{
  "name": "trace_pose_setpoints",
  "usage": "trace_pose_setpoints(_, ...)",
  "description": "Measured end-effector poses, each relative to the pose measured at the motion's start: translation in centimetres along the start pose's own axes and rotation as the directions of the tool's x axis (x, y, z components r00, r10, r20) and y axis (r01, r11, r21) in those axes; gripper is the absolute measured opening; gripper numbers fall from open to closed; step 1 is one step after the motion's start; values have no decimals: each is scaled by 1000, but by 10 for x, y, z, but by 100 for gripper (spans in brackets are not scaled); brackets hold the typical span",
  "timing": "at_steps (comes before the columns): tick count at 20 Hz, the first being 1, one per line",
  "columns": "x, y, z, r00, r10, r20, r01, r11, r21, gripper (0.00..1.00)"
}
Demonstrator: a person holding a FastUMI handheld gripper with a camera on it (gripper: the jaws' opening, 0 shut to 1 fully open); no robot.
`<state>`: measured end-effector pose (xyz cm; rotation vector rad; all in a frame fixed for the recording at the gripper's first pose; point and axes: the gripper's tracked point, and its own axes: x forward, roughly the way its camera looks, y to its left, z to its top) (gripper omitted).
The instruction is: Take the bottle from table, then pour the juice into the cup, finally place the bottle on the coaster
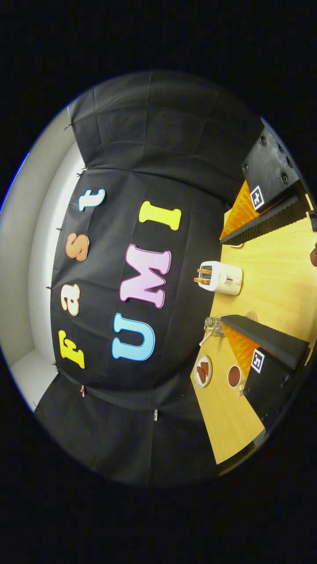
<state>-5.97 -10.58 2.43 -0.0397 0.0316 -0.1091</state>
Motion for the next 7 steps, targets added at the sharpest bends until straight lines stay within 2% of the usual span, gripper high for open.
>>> trace_pose_setpoints(2,-6,-1,-2,1000,5,-12,-4,999,42,98)
trace_pose_setpoints(4,-7,-8,-2,1000,-3,-11,3,999,45,98)
trace_pose_setpoints(7,-4,-11,-4,999,27,-17,-26,999,44,97)
